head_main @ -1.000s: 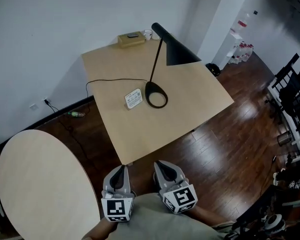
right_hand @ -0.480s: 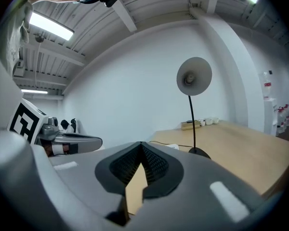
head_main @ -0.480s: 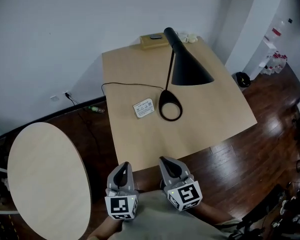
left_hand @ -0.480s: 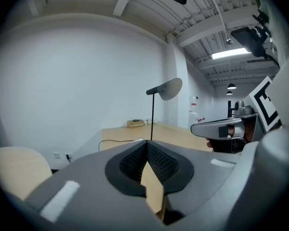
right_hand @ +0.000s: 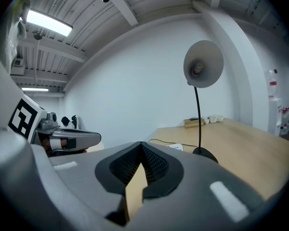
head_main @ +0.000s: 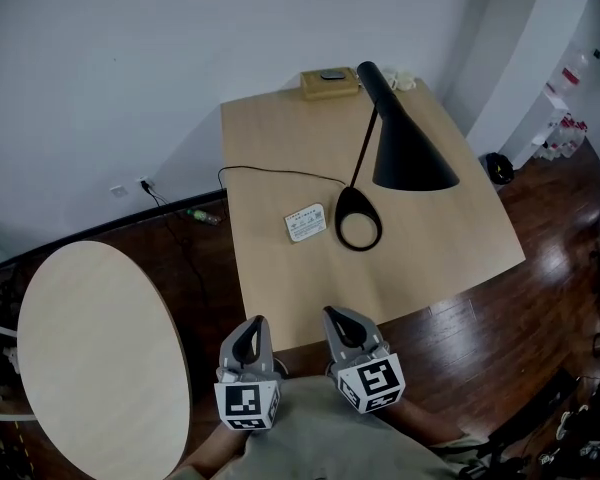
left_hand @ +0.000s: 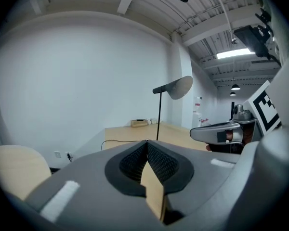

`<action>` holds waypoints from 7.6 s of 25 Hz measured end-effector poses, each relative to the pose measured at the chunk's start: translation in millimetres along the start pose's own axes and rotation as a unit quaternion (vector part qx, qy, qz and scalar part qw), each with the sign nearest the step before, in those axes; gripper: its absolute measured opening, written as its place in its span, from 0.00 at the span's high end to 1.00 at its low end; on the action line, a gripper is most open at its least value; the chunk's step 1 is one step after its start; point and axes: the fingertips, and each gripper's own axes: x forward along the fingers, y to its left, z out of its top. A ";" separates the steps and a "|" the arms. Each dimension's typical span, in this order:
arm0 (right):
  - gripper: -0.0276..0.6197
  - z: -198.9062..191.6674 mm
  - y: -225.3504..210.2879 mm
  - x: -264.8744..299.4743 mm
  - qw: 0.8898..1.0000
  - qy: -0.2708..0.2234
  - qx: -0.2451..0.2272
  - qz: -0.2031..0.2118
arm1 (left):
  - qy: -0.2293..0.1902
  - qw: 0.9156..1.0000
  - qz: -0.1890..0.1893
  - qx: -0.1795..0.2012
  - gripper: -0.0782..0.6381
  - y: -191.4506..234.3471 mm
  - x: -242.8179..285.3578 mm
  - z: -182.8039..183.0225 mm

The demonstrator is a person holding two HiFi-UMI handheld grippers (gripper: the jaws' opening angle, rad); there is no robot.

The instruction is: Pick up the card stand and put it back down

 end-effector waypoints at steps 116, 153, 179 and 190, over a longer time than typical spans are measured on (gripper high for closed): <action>0.94 55.9 20.5 81.1 0.961 0.081 -0.049 0.260 | -0.041 0.979 0.195 -0.051 0.88 72.1 6.4 45.0; 0.94 56.4 22.5 80.5 0.967 0.065 -0.038 0.243 | -0.049 0.973 0.222 -0.048 0.88 78.8 -3.0 43.5; 0.94 -37.6 385.6 200.9 0.875 0.105 -0.119 0.457 | -0.038 0.887 0.450 -0.097 0.88 339.3 -259.6 -63.7; 0.94 -149.4 490.5 250.7 0.826 0.169 -0.169 0.510 | 0.005 0.838 0.528 -0.138 0.88 388.3 -343.4 -123.5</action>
